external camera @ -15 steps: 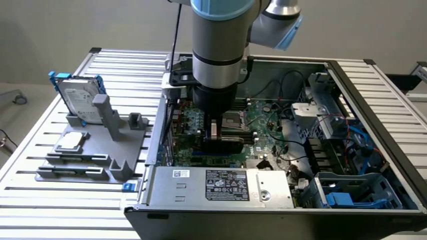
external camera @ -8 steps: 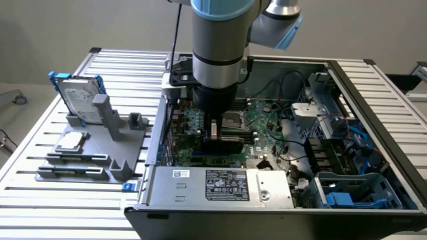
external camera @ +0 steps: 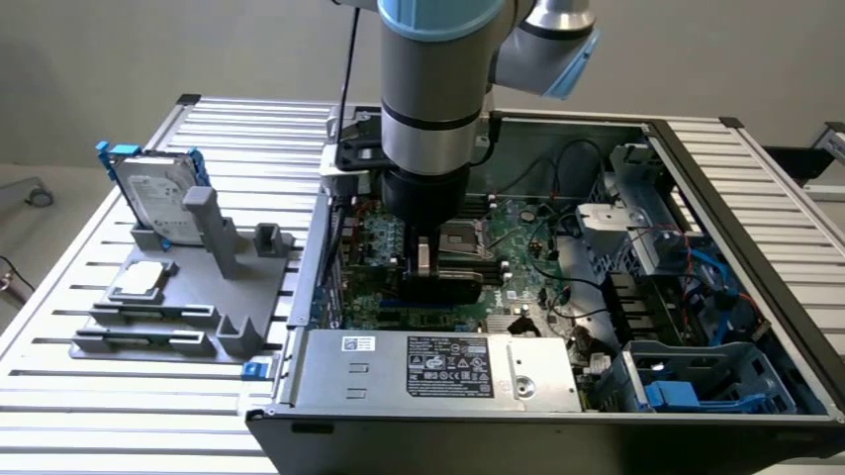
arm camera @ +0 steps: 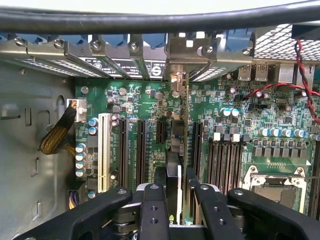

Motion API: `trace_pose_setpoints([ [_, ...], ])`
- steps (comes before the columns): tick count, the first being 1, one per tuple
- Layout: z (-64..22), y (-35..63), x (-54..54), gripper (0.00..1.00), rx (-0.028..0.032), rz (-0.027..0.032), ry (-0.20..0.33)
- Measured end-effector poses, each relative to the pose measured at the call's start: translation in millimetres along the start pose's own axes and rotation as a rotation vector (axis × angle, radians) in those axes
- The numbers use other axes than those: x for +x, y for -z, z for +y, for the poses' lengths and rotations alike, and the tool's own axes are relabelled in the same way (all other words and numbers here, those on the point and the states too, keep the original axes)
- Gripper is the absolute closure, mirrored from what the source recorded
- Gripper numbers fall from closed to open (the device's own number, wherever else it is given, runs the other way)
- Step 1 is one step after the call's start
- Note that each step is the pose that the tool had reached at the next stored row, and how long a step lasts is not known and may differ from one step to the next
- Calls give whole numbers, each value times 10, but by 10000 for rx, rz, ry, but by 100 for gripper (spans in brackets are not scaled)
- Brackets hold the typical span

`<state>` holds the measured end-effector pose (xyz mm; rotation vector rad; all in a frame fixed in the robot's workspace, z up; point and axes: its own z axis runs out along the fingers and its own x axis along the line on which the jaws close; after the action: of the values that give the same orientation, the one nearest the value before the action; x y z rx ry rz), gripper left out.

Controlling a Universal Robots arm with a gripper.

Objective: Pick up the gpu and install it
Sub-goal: 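Insert the gpu into the slot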

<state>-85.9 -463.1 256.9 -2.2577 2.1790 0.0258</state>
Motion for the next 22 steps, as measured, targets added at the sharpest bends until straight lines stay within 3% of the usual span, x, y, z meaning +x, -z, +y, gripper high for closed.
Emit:
trace_pose_setpoints([
  [7, 0, -13, 0, 73, 1, -22, 27],
  [15, -1, -27, 0, 73, 3, -101, 52],
  [22, -1, -34, 1, 73, 3, -106, 58],
])
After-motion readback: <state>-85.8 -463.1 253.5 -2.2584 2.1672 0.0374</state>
